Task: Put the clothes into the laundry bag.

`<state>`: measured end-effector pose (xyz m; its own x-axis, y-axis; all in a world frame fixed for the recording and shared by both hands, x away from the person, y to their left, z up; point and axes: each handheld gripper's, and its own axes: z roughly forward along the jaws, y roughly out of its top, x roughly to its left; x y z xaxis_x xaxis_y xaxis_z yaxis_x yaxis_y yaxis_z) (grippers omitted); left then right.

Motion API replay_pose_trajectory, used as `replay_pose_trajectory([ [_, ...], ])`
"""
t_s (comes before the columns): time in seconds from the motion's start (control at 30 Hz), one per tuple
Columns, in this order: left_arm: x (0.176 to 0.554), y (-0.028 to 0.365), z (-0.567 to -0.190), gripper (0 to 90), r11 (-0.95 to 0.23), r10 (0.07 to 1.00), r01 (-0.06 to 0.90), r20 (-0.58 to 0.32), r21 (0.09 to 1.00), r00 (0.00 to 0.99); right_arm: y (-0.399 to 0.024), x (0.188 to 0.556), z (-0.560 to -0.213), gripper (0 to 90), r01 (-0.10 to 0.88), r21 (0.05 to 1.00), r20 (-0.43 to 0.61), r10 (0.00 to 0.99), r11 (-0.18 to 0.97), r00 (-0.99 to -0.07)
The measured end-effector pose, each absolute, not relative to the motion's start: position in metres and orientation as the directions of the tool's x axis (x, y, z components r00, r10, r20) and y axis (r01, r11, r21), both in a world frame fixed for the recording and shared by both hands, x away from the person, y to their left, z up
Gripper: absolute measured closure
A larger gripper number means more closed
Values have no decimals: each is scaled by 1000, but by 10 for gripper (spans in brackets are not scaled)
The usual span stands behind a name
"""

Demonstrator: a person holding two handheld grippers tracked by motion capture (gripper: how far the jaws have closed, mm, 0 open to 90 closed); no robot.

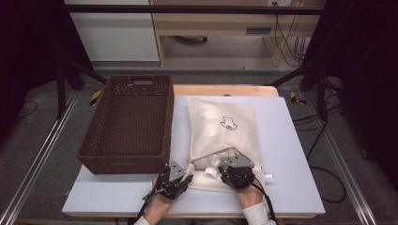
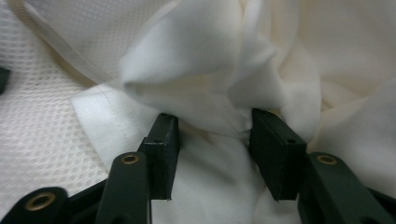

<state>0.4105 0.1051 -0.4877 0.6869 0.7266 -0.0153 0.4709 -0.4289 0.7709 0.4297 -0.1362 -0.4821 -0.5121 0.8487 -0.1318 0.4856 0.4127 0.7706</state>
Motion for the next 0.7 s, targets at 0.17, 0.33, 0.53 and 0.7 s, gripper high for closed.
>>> replay_pose_trajectory([
  [0.17, 411, 105, -488, 799, -426, 726, 475, -23, 770, 688, -128, 440, -481, 776, 515, 754, -127, 860, 408, -495],
  [0.33, 411, 105, -488, 803, -427, 724, 473, -22, 770, 689, -123, 455, -480, 845, 517, 757, -137, 870, 400, -473],
  [0.53, 411, 106, -488, 807, -426, 723, 476, -28, 770, 691, -124, 482, -477, 852, 495, 793, -156, 902, 357, -402],
  [0.7, 411, 106, -488, 808, -424, 722, 477, -31, 770, 691, -127, 496, -486, 834, 492, 798, -172, 914, 348, -368],
])
